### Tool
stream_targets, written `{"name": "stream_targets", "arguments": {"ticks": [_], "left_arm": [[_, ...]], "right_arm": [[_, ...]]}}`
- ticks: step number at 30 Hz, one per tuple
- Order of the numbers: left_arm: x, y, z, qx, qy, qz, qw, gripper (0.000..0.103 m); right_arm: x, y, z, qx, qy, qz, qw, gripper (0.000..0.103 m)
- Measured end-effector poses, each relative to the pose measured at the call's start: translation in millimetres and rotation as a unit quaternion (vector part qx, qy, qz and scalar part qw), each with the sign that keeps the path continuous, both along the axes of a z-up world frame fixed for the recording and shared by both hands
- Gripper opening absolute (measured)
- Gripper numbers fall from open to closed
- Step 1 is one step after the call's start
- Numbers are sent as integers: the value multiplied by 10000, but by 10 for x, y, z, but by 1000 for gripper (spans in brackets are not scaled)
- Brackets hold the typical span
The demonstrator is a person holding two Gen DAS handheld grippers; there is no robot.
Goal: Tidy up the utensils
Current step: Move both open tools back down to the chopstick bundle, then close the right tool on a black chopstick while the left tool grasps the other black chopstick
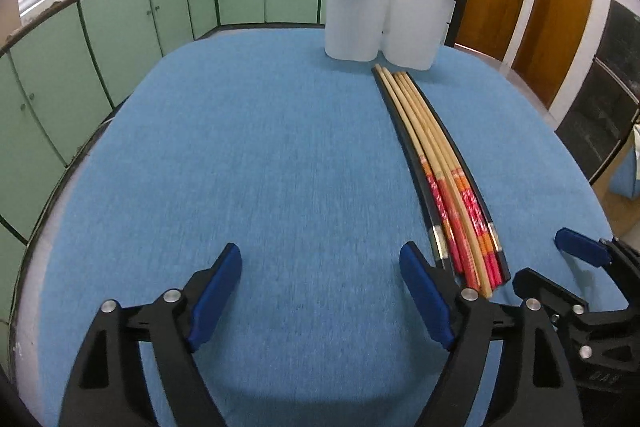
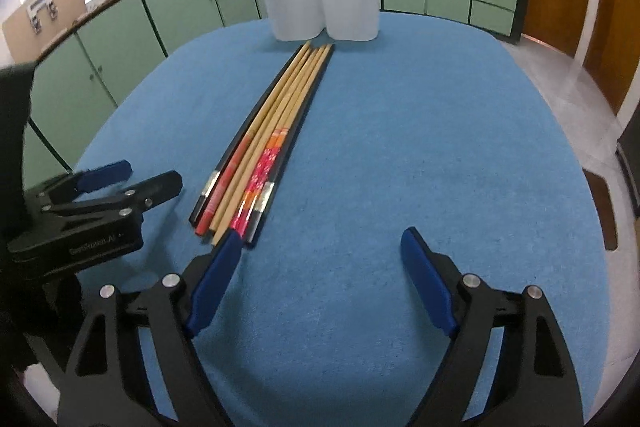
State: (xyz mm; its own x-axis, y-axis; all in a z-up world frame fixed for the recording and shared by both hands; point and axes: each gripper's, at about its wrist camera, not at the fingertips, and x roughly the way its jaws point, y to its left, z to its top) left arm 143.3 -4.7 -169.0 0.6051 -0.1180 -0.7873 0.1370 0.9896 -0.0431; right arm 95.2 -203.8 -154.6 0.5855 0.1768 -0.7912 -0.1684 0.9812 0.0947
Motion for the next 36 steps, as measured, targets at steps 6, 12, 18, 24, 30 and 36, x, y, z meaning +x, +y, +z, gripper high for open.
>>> {"name": "stream_targets", "arguments": {"ticks": [6,12,18,24,30,36], "left_arm": [[-20,11,-15,-10,-22,11,10000,81],[-47,56,-34,-86,-37,60,9999,82],[-27,47,-40,-69,-39,63,9999,83],[-43,39,-45,-84,-45,35,9999,83],[-77,-82,-32,-157,-34,-191,9997,83],[-109,-230,-53,-99,-5,-411,9991,84]], "right_arm": [[17,86,-27,-332,-25,-13,9994,75],[18,-55,19,-454,-60,-365,9983,70],[-54,17,37,-43,-54,-76,9999,53],[-42,98,29,-109,-82,46,9999,10],[-69,47,57,-72,-97,-23,9999,6],[-92,-84,67,-151,-99,-187,9997,6]]}}
